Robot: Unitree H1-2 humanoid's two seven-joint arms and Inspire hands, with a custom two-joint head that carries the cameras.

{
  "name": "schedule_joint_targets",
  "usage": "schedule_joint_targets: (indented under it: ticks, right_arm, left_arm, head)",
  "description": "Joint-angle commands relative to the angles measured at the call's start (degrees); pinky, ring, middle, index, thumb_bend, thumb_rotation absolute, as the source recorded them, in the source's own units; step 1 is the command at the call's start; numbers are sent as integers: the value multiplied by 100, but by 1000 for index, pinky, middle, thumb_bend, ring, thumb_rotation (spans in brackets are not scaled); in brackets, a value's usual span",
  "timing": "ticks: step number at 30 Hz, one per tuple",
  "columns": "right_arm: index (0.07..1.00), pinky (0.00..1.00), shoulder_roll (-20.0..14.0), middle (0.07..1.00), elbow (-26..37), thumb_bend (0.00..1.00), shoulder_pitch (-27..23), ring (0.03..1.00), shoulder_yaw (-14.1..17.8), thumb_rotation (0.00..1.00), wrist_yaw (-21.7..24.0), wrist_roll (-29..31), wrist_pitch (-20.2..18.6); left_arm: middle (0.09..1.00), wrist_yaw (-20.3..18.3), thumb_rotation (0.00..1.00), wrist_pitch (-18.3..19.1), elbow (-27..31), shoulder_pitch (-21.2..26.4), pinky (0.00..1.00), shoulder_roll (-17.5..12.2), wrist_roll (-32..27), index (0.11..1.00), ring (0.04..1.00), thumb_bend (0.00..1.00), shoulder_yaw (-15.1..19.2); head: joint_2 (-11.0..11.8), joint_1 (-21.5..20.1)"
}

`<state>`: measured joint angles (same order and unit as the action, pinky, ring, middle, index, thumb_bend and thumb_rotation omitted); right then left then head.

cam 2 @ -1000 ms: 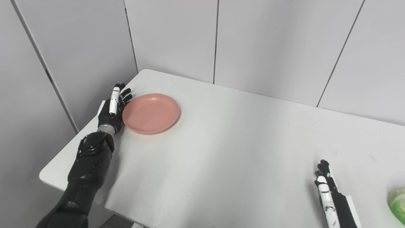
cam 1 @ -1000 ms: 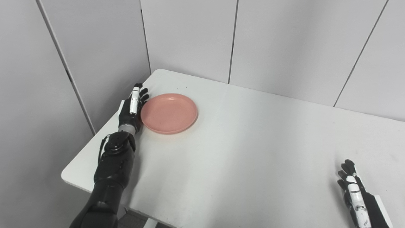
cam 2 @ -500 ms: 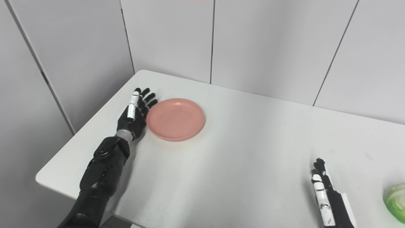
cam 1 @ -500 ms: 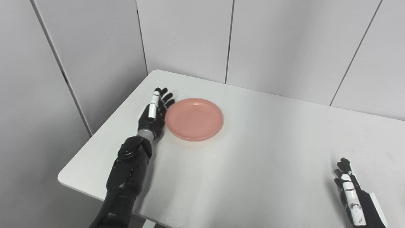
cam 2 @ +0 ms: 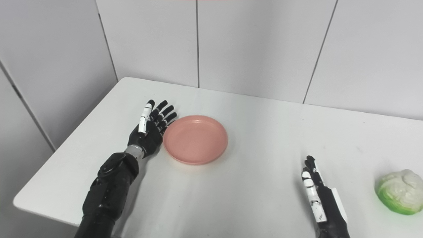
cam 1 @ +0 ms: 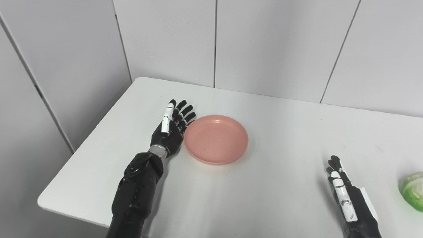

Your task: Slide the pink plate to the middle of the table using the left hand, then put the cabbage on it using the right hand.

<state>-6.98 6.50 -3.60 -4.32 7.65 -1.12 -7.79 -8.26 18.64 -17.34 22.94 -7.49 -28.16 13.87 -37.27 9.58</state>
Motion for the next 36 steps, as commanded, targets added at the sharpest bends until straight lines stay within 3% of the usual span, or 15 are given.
schedule_joint_targets:
  ticks: [1,7,16,25,36]
  right_arm:
    - [991,1000,61,989,127,172,-32,987,-69,1000,14,-17,-116]
    - [995,1000,150,992,118,170,-59,985,-130,1000,-28,-78,-167]
    - [985,988,267,983,150,203,-64,978,-208,1000,-139,-206,-270]
    - [984,983,263,983,134,221,-63,978,-260,1000,-138,-317,-223]
    - [982,987,275,983,133,219,-34,979,-170,1000,-178,-301,-230]
  left_arm:
    - [963,-20,1000,293,24,52,970,93,-11,951,959,451,-109]
    - [992,-53,1000,513,271,-49,1000,397,43,975,993,433,-437]
    - [994,-223,1000,578,573,-372,1000,687,4,982,988,443,-721]
    - [973,-467,1000,388,731,-696,989,764,78,954,967,483,-940]
    - [963,-416,1000,65,577,-787,972,765,196,951,961,495,-908]
  head:
    - [-39,-101]
    - [-152,-558]
    - [-233,-919]
    - [-250,-1157]
    - [-242,-1556]
